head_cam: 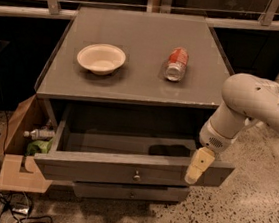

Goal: Open top drawer

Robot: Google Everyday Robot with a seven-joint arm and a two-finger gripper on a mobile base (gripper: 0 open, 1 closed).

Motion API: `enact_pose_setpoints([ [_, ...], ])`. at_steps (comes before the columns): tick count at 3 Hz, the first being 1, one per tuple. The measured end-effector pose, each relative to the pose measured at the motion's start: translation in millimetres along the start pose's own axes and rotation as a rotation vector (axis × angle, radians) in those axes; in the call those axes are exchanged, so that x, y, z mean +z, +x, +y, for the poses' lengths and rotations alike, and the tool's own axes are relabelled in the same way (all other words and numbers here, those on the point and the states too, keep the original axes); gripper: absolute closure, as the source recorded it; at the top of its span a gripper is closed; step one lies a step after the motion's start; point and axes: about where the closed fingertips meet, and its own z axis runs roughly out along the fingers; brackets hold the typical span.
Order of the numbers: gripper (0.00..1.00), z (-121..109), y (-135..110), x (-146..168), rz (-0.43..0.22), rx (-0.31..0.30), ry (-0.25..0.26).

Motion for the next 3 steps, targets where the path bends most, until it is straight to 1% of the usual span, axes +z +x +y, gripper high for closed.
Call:
enact_pose_setpoints([
  [1,0.00,0,0,0,0.001,0.000,-0.001],
  [2,0.00,11,12,15,0.042,-0.003,-0.068],
  [3,0.00,26,28,26,0.076,0.020,-0.134],
])
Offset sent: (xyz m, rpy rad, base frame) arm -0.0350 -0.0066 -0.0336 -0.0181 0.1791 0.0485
